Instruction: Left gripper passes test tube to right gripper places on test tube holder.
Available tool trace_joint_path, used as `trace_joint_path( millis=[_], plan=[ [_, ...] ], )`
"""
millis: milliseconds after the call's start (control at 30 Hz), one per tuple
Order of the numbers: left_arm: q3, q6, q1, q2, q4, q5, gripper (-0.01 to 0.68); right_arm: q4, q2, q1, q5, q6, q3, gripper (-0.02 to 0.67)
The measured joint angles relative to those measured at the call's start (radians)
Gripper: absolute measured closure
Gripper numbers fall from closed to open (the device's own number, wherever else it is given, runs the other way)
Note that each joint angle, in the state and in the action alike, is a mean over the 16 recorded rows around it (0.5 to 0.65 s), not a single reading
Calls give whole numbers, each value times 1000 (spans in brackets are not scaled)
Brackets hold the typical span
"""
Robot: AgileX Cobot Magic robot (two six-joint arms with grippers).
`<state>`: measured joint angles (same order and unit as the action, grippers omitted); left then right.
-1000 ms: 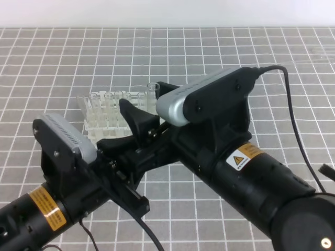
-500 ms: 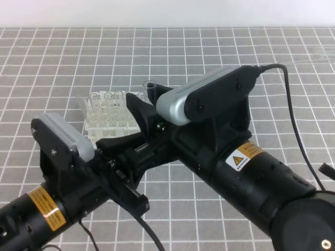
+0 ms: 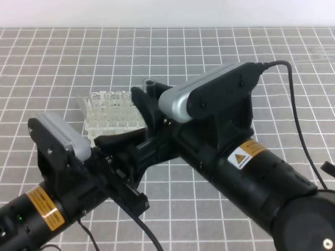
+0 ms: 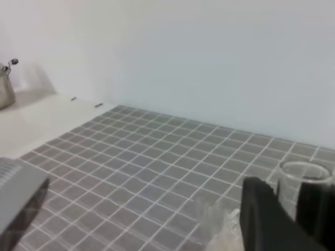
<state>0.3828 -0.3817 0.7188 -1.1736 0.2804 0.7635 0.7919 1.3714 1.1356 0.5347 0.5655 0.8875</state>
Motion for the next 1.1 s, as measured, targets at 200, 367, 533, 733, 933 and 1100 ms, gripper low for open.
trace_joint_path(
  millis=[200,367,533,733,933,1100],
  plan=[
    [0,-1,0,2,-5,22,319,26,-3,2,-2,38,0,547],
    [0,-5,0,34,-8,-15,231,131,-24,2,18,181,0,547],
    [0,-8,0,130,-6,-153,285,274,-56,-2,39,380,0,547],
    [0,-11,0,369,10,-471,459,431,-91,-20,30,584,-3,547],
    [-2,-4,0,688,15,-831,614,483,-103,-38,-15,646,-8,548],
    [-25,15,0,938,-4,-1036,667,493,-104,-48,-52,648,-11,548]
  ],
)
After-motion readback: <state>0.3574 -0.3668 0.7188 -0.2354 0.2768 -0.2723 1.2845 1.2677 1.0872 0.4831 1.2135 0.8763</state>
